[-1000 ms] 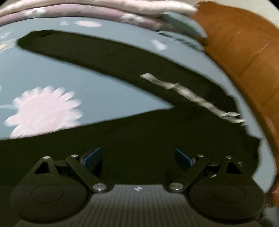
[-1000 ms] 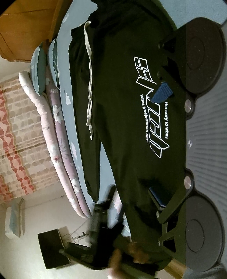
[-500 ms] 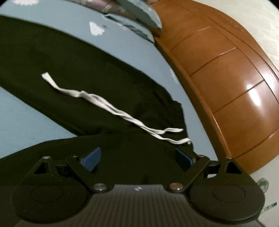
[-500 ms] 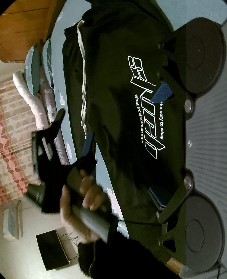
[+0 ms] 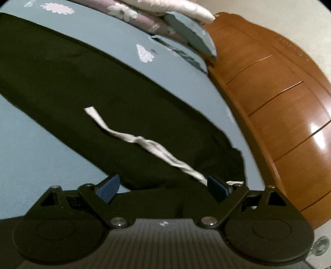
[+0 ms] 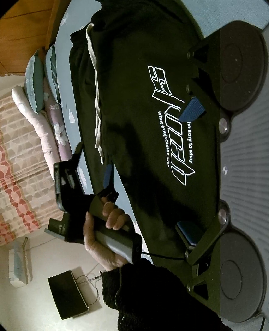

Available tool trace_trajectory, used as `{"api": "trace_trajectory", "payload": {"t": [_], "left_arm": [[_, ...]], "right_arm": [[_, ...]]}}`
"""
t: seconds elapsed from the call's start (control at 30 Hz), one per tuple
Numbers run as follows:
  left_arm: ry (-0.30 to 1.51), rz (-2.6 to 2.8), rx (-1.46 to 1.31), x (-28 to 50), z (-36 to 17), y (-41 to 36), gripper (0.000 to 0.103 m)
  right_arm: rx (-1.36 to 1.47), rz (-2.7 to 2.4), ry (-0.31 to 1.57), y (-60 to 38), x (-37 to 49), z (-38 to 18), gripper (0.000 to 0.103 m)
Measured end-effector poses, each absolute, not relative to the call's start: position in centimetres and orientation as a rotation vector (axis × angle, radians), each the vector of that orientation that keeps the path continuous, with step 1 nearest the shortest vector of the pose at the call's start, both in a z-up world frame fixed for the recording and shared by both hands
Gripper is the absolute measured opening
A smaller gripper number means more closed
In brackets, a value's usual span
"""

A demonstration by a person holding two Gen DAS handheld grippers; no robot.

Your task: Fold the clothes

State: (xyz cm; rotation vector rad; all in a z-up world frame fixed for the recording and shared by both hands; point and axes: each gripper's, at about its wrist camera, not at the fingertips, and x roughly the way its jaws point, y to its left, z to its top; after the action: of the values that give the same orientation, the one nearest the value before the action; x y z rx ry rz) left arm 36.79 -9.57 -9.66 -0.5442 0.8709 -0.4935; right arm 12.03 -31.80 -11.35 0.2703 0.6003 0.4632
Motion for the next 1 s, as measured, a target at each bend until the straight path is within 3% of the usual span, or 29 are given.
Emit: {"api": "trace_trajectory", "payload": {"t": [0.27,0.5,0.83,1.0], "left_arm": [[0.928,-0.612,-0.5,37.7,-10.6,-13.3,0.091],[0.905,-0.473,-0.446,38.6,-11.0,-12.0,0.091],[0.829,-0.472,-0.411,32.0,-4.9,-7.1,0.092],[0.867,-0.384,-0.365,27.6,-5.0,-4.8,0.093]], "right_arm": [[0.276,0.468,0.61,-31.4,12.0,-11.4,0.103],[0.302,0.464,0.616,-31.5,12.0,-11.5,0.103],[0.273,0.444,0.638,-31.0,12.2,-11.7,0.103],[0.249,0.426,0.638,-30.5,12.2,-11.8,0.103]]}}
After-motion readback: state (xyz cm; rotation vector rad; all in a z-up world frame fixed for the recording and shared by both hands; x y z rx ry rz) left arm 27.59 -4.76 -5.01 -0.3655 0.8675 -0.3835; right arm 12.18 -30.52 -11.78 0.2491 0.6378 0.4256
